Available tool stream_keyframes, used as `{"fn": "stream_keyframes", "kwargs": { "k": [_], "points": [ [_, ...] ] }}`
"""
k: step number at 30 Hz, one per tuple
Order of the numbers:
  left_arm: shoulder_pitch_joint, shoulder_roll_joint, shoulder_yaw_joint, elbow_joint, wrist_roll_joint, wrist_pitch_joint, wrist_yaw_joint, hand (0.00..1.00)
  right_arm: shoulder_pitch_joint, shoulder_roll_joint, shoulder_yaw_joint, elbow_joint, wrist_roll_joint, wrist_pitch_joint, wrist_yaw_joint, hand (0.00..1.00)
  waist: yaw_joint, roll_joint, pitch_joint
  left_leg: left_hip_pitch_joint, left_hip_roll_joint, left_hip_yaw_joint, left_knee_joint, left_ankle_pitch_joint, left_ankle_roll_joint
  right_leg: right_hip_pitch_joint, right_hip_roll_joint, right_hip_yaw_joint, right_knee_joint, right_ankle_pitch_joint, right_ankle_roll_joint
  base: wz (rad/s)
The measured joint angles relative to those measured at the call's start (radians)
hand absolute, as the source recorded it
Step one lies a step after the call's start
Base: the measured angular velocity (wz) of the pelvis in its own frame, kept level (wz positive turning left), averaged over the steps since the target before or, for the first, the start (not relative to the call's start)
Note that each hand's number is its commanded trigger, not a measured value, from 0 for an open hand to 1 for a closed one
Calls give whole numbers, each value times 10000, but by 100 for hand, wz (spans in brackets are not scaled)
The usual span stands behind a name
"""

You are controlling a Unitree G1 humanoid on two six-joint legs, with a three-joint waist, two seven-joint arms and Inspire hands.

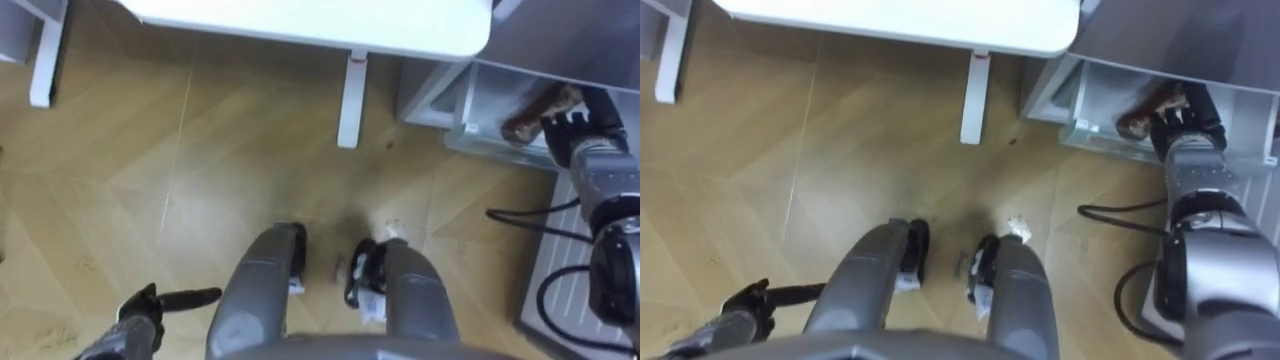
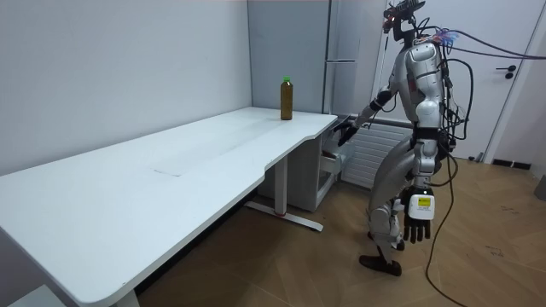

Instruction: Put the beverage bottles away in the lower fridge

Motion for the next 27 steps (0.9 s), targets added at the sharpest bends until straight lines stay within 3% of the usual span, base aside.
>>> {"fn": "stream_keyframes", "kwargs": {
  "k": [10, 13, 15, 16, 17, 22, 27],
  "points": [
    [254, 57, 469, -3, -22, -82, -569, 0, 1453, -10, -79, 410, -432, 197, 1191, 0, -102, 33, -37, 1760, -96, -241, -932, 23, 44, 2009, 10, -369, -1193, 23, 186, 8],
    [514, 56, 989, -56, 1, -89, -601, 0, 2235, -6, -435, 362, -476, 175, 1524, 0, -120, -24, -99, 2262, -106, -238, -1161, 22, 44, 2507, 25, -412, -1486, 31, 198, 2],
    [800, 60, 1124, -91, 64, -142, -701, 0, 2904, 51, -424, 279, -851, 85, 1771, 0, -146, 1, -223, 2599, -80, -254, -1257, 22, 42, 2972, 95, -482, -1802, 66, 226, 2],
    [994, 53, 1304, -108, 168, -140, -752, 0, 3296, 85, -424, 303, -1283, 89, 1843, 0, -132, -2, -345, 2865, -69, -245, -1387, 21, 42, 3254, 143, -478, -2028, 88, 239, -4],
    [1146, 11, 1631, -107, 418, -140, -777, 0, 3564, 137, -434, 309, -1639, 89, 1904, 0, -134, 14, -409, 3161, -63, -251, -1595, 22, 41, 3570, 195, -498, -2296, 161, 241, -7],
    [1471, -5, 1852, -117, 515, -167, -787, 0, 4313, 327, -404, 601, -2251, 93, 2224, 0, -140, 39, -504, 4296, -20, -255, -2314, 25, 38, 4594, 276, -514, -3061, 292, 300, -3],
    [1827, -9, 1999, -290, 807, -174, -729, 0, 4784, 778, -96, 661, -3794, 156, 2719, 0, -291, 14, -492, 5156, 10, -198, -2774, 26, 40, 5532, 402, -491, -3737, 457, 382, -6]
  ]
}}
